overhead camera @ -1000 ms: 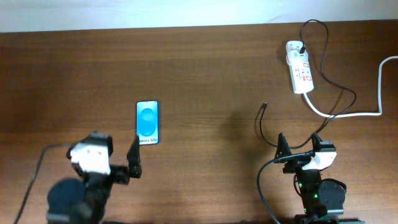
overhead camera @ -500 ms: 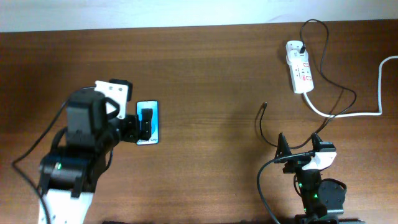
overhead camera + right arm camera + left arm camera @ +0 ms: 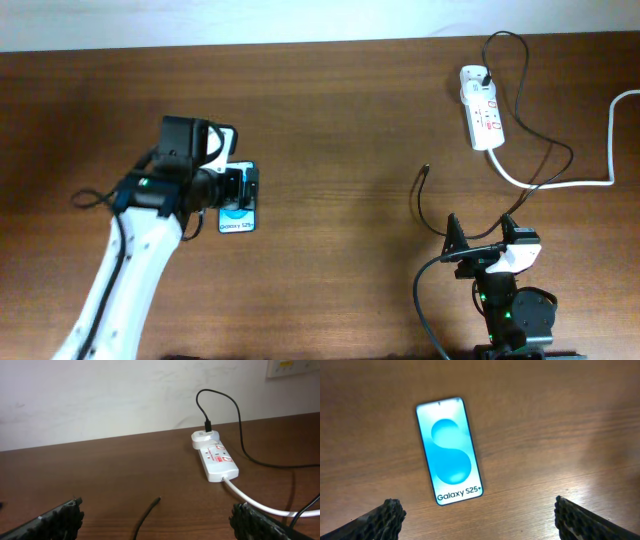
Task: Plug charger to phone and switch on socket
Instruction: 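Move the left gripper over the blue phone and lower onto it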
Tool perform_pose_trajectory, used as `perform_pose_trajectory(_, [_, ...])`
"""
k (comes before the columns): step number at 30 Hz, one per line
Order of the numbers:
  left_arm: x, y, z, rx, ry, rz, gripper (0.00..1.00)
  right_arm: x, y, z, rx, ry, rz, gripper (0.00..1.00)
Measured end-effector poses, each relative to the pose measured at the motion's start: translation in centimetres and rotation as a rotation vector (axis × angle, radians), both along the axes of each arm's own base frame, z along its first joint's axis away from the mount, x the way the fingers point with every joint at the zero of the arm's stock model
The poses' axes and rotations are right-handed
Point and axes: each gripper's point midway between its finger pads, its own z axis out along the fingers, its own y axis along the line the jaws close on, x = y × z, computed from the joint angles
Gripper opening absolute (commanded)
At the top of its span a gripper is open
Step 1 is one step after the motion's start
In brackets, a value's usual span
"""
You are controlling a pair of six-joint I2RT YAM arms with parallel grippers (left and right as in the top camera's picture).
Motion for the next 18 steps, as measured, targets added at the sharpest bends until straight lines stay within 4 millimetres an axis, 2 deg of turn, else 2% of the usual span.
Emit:
perform_pose_trajectory(4, [0.5, 0.2, -3.1, 0.020, 0.090, 0.022, 0.99, 0.0, 0.0, 0.0, 0.000, 0.000, 0.000, 0.98])
perform_pose_trajectory(7, [0.8, 1.1, -5.6, 0.059, 0.160, 0.101, 0.99, 0.0, 0.0, 0.0, 0.001, 0.000, 0.000, 0.98])
perform_pose_trajectory(12, [1.9, 1.6, -7.2, 0.082, 0.167, 0.163, 0.99, 0.0, 0.0, 0.0, 0.000, 0.000, 0.000, 0.98])
perform_pose_trajectory(18, [2.9, 1.7, -8.1, 0.083, 0.156, 0.182, 0.99, 0.0, 0.0, 0.0, 0.000, 0.000, 0.000, 0.98])
